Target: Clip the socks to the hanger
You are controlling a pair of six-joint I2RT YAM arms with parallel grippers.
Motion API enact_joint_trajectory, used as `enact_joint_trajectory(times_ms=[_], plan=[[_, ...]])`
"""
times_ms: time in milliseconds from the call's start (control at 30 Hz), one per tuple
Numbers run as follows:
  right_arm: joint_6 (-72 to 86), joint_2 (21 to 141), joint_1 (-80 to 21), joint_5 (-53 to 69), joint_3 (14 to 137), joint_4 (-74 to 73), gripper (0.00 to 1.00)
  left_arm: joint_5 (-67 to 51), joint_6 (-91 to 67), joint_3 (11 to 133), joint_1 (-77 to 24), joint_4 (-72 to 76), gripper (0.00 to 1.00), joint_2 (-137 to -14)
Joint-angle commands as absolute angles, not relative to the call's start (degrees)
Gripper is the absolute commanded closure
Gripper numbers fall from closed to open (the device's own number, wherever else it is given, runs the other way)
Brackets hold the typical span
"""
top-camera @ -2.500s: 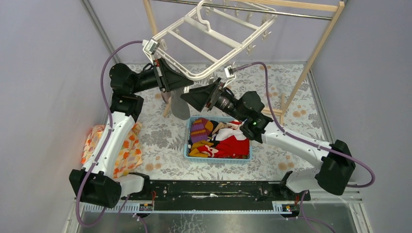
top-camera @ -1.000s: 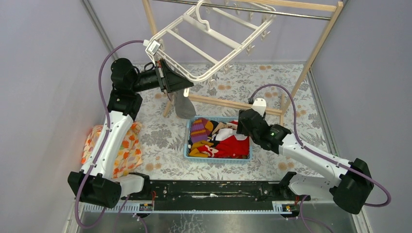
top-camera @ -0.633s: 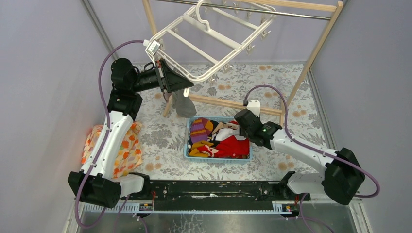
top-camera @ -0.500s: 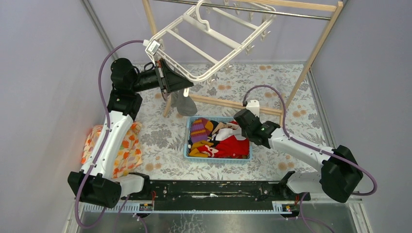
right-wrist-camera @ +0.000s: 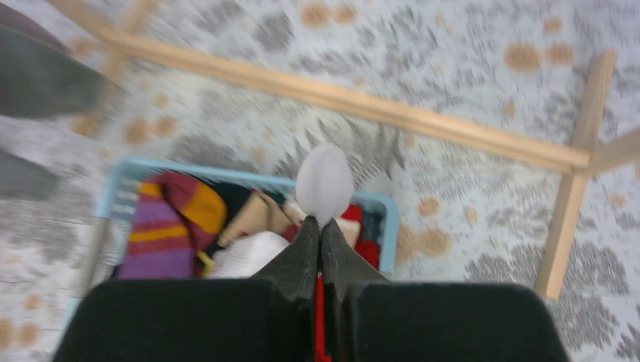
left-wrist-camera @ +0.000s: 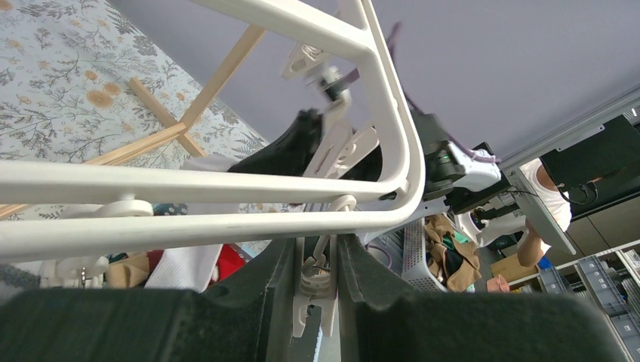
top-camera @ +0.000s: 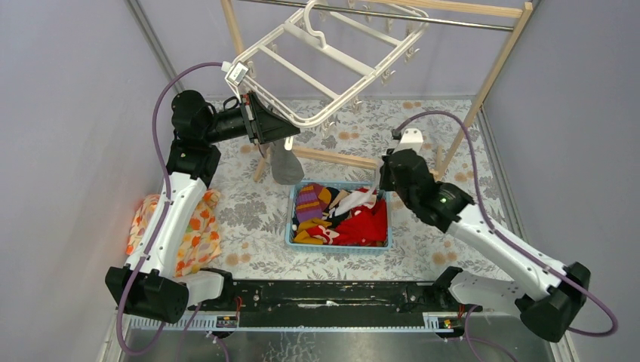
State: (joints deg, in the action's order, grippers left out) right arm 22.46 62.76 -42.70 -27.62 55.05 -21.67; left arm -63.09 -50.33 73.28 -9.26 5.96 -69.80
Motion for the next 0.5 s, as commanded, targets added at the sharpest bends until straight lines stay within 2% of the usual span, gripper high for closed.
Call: enact_joint_trajectory(times_ms=[0, 333, 467], plan=[[17.65, 58.43, -42.37, -23.8, 62.38, -17.85, 1.0, -63.95, -49.0, 74.38, -8.33, 4.75, 1.0, -68.86], [14.8, 54.57, -42.37, -19.42, 67.86, -14.72, 1.0, -63.9, -48.96, 74.05, -8.18, 4.92, 1.0, -68.66], [18.19, 53.96, -42.38, -15.78, 66.05, -15.19, 1.0, -64.01, -48.82, 74.0, -8.08, 4.83, 1.0, -68.56]])
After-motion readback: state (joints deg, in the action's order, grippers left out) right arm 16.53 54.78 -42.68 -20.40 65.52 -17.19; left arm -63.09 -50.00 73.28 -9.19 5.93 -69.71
